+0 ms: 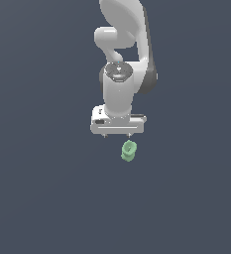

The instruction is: Pick up the object and move it to a goal position.

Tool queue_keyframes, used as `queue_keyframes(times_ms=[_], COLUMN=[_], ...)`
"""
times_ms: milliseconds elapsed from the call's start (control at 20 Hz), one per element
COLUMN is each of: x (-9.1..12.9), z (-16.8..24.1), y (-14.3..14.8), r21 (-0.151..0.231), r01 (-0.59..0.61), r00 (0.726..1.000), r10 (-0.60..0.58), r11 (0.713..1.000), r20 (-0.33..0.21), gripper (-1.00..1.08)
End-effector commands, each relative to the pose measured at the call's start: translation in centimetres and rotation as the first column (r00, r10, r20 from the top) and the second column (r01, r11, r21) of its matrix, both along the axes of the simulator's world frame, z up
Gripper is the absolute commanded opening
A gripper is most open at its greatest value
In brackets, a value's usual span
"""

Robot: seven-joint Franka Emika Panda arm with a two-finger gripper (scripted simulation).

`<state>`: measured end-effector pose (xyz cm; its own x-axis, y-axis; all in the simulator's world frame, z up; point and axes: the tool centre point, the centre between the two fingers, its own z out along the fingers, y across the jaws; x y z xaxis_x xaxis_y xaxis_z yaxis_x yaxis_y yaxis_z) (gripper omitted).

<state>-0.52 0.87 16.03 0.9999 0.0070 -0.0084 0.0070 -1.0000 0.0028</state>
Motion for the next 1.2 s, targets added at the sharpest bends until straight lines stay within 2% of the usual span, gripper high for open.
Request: queue_keyframes(times_ms=[0,500,1150], x=[0.0,-0.9,-0.8], z=[0.0,-1.3,-1.6], y=[0.0,-0.9,-0.5], r21=[0.0,0.024,0.022], r01=[0.0,0.062,0.089], r00=[1.0,0.997,0.995], r10=[0.0,-0.061,-0.089], r11=[1.0,0.998,0.996], r20=[0.0,-0.037,-0.034], gripper=[1.0,1.0,1.0])
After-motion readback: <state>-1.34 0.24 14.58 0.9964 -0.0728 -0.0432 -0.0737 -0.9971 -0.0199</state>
